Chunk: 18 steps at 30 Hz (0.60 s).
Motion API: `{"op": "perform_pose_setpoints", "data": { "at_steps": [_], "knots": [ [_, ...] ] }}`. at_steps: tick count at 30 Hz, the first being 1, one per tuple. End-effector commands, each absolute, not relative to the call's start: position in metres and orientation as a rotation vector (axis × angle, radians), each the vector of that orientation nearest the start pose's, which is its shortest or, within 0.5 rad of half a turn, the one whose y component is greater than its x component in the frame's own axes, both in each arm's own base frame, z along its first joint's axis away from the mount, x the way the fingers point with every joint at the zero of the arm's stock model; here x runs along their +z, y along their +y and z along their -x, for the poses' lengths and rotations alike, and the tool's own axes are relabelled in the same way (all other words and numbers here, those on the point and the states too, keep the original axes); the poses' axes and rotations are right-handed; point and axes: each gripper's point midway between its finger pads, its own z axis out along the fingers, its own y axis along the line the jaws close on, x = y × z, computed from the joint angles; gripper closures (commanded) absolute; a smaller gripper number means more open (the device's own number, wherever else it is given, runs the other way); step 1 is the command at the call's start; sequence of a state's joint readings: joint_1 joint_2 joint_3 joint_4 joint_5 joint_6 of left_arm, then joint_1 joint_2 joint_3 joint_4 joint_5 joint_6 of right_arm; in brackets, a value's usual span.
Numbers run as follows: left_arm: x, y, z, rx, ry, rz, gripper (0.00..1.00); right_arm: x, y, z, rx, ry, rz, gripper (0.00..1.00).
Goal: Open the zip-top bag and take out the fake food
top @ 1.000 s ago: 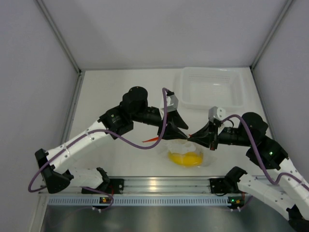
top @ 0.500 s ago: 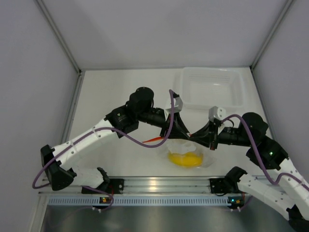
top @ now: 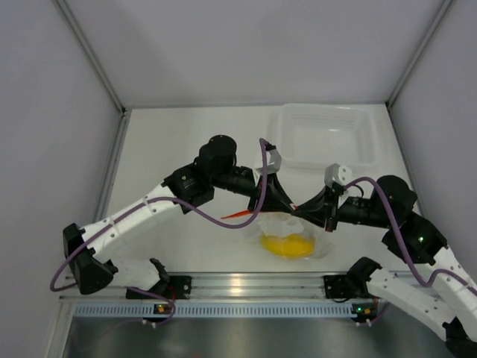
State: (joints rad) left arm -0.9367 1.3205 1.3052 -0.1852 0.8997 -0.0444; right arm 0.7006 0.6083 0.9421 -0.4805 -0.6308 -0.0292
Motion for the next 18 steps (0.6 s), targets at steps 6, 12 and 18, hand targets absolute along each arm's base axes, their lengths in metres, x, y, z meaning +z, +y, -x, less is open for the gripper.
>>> {"op": "perform_pose_setpoints", "data": {
  "at_steps": [6,12,18],
  "knots": [
    [0.333,-0.369,-0.098,-1.480,1.308,-1.458,1.00,0.371,0.206,-0.117,0.890,1.339,0.962,1.00],
    [0.320,-0.357,-0.104,-1.502,1.352,-1.446,1.00,0.374,0.194,-0.123,0.806,1.363,0.933,1.00],
    [0.308,-0.337,-0.118,-1.472,1.422,-1.377,1.00,0.389,0.178,-0.130,0.704,1.363,0.881,1.00]
  ]
}}
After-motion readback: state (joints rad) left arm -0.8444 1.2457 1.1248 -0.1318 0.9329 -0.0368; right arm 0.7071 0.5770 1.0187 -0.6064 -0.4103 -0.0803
